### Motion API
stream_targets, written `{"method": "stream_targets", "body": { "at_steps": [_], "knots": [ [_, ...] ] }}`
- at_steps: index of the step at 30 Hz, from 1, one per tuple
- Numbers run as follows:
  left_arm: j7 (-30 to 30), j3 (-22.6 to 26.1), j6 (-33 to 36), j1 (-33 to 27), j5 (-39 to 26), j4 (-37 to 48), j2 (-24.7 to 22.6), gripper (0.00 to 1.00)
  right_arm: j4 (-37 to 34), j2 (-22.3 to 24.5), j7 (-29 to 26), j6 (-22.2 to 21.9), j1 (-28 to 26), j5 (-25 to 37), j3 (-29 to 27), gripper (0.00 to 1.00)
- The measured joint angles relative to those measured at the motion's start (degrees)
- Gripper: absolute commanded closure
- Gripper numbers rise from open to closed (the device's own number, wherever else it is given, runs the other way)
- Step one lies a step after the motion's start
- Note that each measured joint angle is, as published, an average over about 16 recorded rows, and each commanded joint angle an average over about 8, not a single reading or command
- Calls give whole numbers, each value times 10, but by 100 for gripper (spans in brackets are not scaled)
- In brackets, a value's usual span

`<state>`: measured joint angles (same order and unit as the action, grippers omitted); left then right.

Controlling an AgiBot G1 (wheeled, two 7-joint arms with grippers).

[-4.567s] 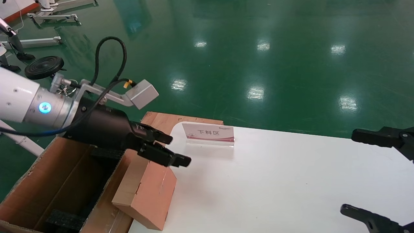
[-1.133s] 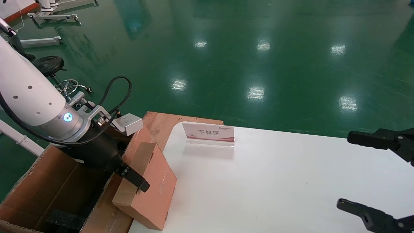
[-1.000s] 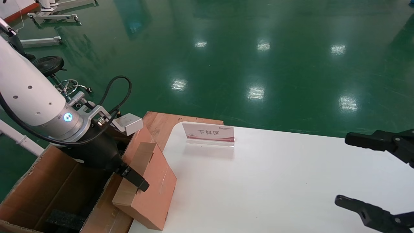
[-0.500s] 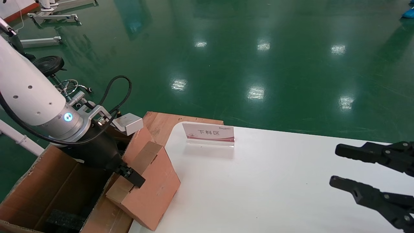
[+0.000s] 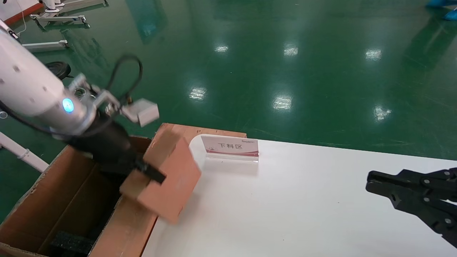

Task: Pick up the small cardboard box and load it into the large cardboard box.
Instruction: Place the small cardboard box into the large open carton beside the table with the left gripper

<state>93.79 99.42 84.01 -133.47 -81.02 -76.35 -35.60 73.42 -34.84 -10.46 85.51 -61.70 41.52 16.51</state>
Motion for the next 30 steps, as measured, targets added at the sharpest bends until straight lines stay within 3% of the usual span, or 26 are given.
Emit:
{"method": "stream_targets", "body": {
  "at_steps": [9,16,24,30],
  "knots": [
    [1,-27,28,-109,-38,5,-17,100,0,0,0,0,0,0,0,100],
    [7,2,62,-215,-46,11,-29,100,0,0,0,0,0,0,1,97],
    [27,94,92,-328,-9,6,-36,100,0,0,0,0,0,-1,1,0],
    [50,174,105,-380,29,-2,-39,100,0,0,1,0,0,-1,1,0]
  ]
}}
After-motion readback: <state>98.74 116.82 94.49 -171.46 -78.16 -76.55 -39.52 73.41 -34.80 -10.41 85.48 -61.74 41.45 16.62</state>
